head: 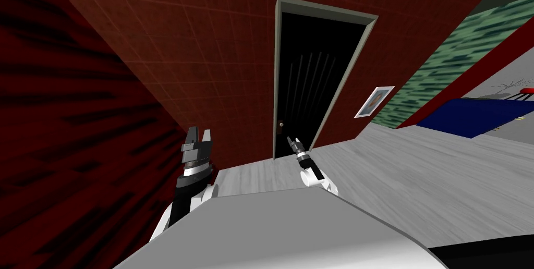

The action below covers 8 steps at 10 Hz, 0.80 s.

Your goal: Pull the door open

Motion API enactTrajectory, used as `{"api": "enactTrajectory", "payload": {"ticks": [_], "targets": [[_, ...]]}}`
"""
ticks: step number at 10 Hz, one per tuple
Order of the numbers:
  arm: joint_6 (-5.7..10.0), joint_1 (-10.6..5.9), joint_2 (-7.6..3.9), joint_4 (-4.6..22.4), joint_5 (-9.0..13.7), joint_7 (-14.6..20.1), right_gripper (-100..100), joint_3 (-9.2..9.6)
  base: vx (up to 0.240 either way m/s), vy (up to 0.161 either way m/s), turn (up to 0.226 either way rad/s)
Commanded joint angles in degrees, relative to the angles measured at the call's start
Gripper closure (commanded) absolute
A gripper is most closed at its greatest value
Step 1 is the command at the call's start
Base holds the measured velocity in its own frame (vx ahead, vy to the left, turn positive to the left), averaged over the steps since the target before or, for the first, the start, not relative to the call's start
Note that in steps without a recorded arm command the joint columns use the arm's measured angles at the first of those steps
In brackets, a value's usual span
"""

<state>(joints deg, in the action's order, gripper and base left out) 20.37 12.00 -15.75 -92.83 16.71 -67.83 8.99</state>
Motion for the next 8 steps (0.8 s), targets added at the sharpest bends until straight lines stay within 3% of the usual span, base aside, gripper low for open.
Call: {"api": "enactTrajectory", "payload": {"ticks": [1,8], "targets": [[-0.07,-0.39,-0.50,1.2,0.4,-2.4,-100,0.22,0.091,-0.005,0.030],[-0.41,-2.08,-2.07,5.7,2.0,-11.5,-100,1.13,0.089,-0.014,0.030]]}}
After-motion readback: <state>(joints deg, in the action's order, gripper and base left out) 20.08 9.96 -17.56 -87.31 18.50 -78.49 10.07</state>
